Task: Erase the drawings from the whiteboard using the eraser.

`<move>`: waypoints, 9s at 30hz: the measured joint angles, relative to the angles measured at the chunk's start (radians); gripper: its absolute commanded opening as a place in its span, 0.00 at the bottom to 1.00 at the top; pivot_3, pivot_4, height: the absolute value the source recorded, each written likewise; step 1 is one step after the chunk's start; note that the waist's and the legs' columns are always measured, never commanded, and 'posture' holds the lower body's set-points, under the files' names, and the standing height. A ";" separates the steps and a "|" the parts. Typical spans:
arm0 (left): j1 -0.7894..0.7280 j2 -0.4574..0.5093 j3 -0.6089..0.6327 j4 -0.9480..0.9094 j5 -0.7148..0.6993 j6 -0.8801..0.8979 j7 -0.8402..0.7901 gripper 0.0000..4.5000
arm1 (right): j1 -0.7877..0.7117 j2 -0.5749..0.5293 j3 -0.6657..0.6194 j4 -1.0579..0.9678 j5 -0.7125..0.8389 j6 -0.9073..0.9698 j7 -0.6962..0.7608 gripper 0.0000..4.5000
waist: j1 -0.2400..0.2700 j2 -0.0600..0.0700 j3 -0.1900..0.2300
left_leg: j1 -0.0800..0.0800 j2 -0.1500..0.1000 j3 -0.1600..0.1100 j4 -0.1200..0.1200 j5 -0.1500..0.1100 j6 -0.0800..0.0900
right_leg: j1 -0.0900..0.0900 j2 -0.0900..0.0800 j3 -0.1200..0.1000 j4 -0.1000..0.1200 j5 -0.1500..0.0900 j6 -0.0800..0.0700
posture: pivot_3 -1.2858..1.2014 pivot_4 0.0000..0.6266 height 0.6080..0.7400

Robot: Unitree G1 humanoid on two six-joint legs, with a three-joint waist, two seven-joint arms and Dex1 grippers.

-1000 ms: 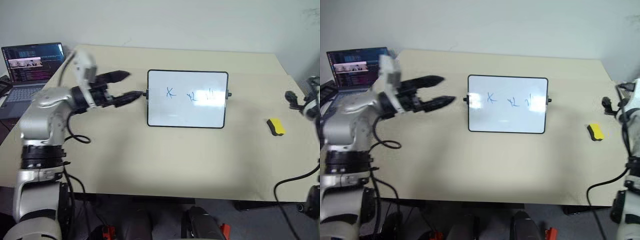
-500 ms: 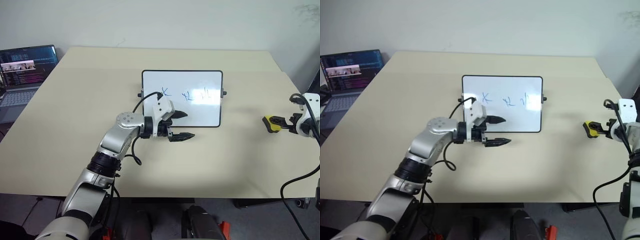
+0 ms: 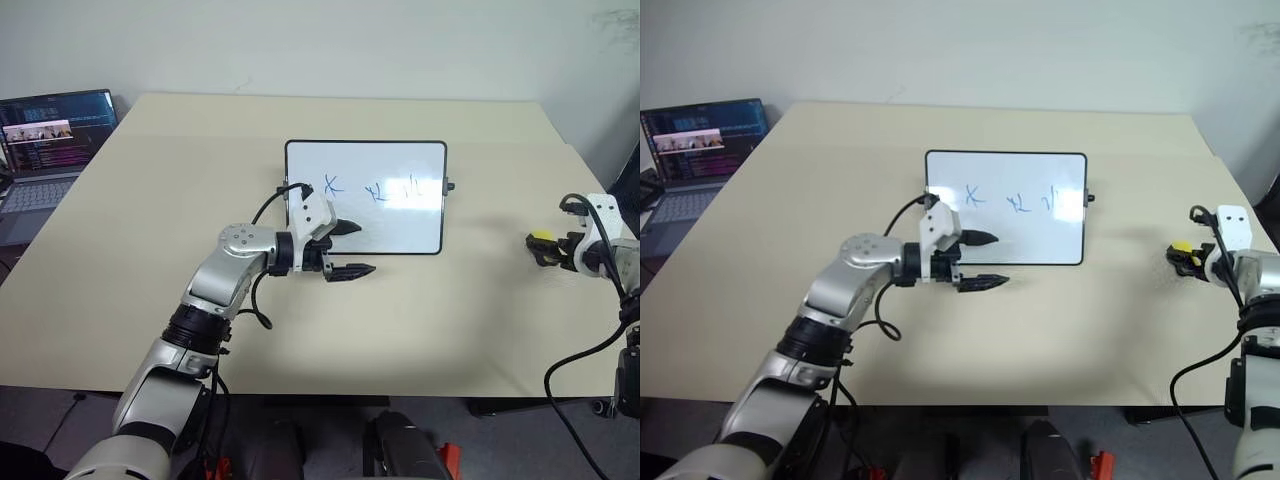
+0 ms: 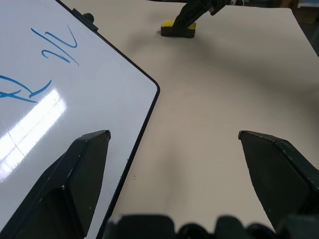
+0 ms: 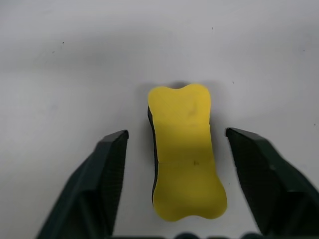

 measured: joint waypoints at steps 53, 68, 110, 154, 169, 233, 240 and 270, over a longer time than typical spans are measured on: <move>0.197 0.226 0.292 -0.144 -0.019 0.073 0.169 1.00 | -0.415 0.653 0.492 -0.167 -0.256 -0.229 -0.200 0.19 | 0.000 0.001 0.001 | -0.010 0.002 -0.017 0.001 0.001 -0.001 | -0.007 -0.001 -0.022 0.007 -0.003 -0.007 | 0.52 0.24 1.00; 0.199 0.229 0.294 -0.163 -0.028 0.077 0.168 1.00 | -0.306 0.736 0.520 -0.057 -0.350 -0.409 -0.119 0.18 | -0.008 0.000 0.000 | 0.009 0.002 -0.023 0.001 0.004 -0.003 | 0.010 0.001 -0.025 0.016 -0.005 -0.008 | 0.52 0.24 1.00; 0.095 0.268 0.296 -0.076 -0.056 0.059 0.072 1.00 | -0.069 0.429 0.300 -0.878 -0.095 -0.062 0.160 0.15 | 0.006 0.000 0.001 | -0.013 -0.004 -0.031 -0.009 0.009 -0.002 | -0.009 -0.004 -0.031 0.012 -0.011 -0.012 | 0.52 0.24 1.00; 0.025 0.284 0.291 0.008 -0.031 0.025 0.014 1.00 | 0.181 0.021 0.124 -0.930 -0.043 -0.172 0.235 0.15 | 0.024 0.000 0.002 | -0.009 -0.006 -0.030 -0.014 0.009 -0.002 | -0.003 -0.005 -0.031 0.005 -0.012 -0.013 | 0.52 0.24 1.00; -0.012 0.225 0.236 0.061 0.000 -0.024 0.013 1.00 | -0.136 0.418 0.344 -0.583 -0.214 -0.204 -0.078 0.15 | 0.035 0.000 0.002 | -0.009 -0.006 -0.031 -0.003 0.009 -0.002 | -0.003 -0.005 -0.032 0.016 -0.012 -0.013 | 0.52 0.24 1.00; -0.022 0.284 0.275 0.032 -0.010 -0.015 -0.006 1.00 | 0.224 -0.087 0.083 -0.908 -0.106 -0.112 0.334 0.15 | 0.012 0.000 0.002 | -0.001 -0.006 -0.035 -0.010 0.011 -0.002 | 0.013 -0.005 -0.034 0.000 -0.007 -0.010 | 0.52 0.24 1.00; -0.034 0.282 0.274 0.043 -0.007 -0.019 -0.009 1.00 | 0.255 -0.112 0.065 -0.911 -0.093 -0.116 0.326 0.15 | 0.018 0.000 0.002 | -0.001 -0.006 -0.035 -0.010 0.011 -0.002 | 0.013 -0.005 -0.034 0.000 -0.007 -0.010 | 0.52 0.24 1.00; -0.040 0.206 0.209 0.044 0.011 -0.020 -0.008 1.00 | -0.027 0.297 0.256 -0.594 -0.301 -0.187 -0.130 0.15 | 0.026 0.001 0.003 | -0.009 -0.006 -0.032 -0.010 0.012 -0.003 | 0.000 -0.006 -0.033 0.003 -0.007 -0.010 | 0.52 0.24 1.00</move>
